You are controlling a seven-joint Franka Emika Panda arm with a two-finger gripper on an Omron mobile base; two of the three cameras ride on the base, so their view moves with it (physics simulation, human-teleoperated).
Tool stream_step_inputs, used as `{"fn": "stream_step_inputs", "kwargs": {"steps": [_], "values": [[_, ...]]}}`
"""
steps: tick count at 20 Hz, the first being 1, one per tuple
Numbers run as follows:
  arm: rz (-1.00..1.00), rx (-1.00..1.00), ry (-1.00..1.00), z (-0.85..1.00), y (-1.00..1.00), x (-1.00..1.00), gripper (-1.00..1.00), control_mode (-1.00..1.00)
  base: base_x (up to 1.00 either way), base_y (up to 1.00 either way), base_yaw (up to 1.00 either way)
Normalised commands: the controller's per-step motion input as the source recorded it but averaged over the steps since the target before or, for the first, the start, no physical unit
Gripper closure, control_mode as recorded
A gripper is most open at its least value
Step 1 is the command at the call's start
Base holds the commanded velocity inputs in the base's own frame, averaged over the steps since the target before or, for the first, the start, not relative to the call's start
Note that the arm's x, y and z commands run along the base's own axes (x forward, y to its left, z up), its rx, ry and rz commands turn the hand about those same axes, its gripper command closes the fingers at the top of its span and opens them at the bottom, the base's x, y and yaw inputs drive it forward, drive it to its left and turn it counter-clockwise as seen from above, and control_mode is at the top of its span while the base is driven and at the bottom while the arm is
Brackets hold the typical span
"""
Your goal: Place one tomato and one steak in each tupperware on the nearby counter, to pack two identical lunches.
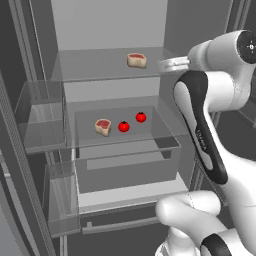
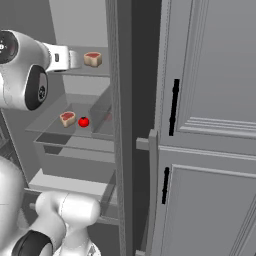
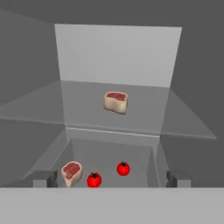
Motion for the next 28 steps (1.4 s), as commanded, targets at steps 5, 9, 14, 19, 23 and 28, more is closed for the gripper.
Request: {"fn": "stream_step_inputs", "kwargs": {"steps": [5, 9, 14, 19, 23, 28], "values": [[0.0, 0.0, 0.08, 0.08, 0.0, 0.64, -1.0, -1.0, 0.0, 0.0, 0.0], [0.0, 0.0, 0.04, -0.01, 0.0, 0.42, -1.0, -1.0, 0.0, 0.0, 0.0], [0.0, 0.0, 0.01, -0.09, 0.0, 0.24, -1.0, -1.0, 0.0, 0.0, 0.0], [0.0, 0.0, 0.0, -0.29, 0.0, 0.22, -1.0, -1.0, 0.0, 0.0, 0.0], [0.0, 0.0, 0.0, -0.1, 0.0, 0.37, -1.0, -1.0, 0.0, 0.0, 0.0], [0.0, 0.0, 0.0, -0.02, 0.0, 0.45, -1.0, -1.0, 0.0, 0.0, 0.0]]}}
